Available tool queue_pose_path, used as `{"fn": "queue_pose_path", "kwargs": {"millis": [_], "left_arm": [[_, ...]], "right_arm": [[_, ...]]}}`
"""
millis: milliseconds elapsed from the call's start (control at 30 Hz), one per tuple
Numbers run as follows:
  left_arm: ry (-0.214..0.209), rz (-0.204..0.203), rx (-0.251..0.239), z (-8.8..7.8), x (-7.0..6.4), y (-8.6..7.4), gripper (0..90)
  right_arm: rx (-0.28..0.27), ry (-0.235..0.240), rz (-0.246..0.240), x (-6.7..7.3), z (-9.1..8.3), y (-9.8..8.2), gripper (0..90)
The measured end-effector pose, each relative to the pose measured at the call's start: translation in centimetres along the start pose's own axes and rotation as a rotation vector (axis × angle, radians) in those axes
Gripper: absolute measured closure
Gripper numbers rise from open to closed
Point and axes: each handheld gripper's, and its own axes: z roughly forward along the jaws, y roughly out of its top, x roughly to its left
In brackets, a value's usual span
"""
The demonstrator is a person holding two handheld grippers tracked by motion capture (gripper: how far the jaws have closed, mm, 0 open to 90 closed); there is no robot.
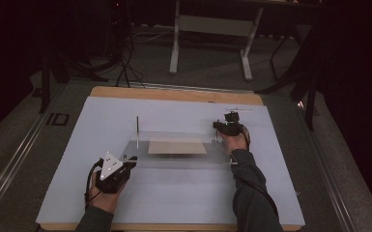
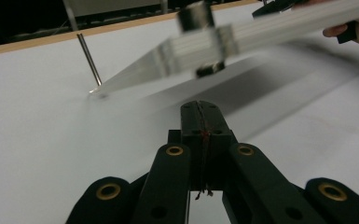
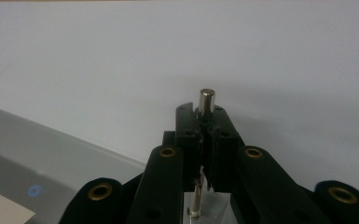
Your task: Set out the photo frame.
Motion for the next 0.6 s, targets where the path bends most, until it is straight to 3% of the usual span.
{"fn": "queue_pose_path", "kwargs": {"millis": [300,600], "left_arm": [[-0.01,0.006,-0.03,-0.2,-0.8,0.8,90.0],[-0.024,-0.024,-0.035,0.1,-1.3,1.7,90.0]], "right_arm": [[-0.003,0.003,0.0,0.0,0.0,-0.1,85.1],[0.002,0.007,-0.002,0.0,0.0,0.0,85.0]]}}
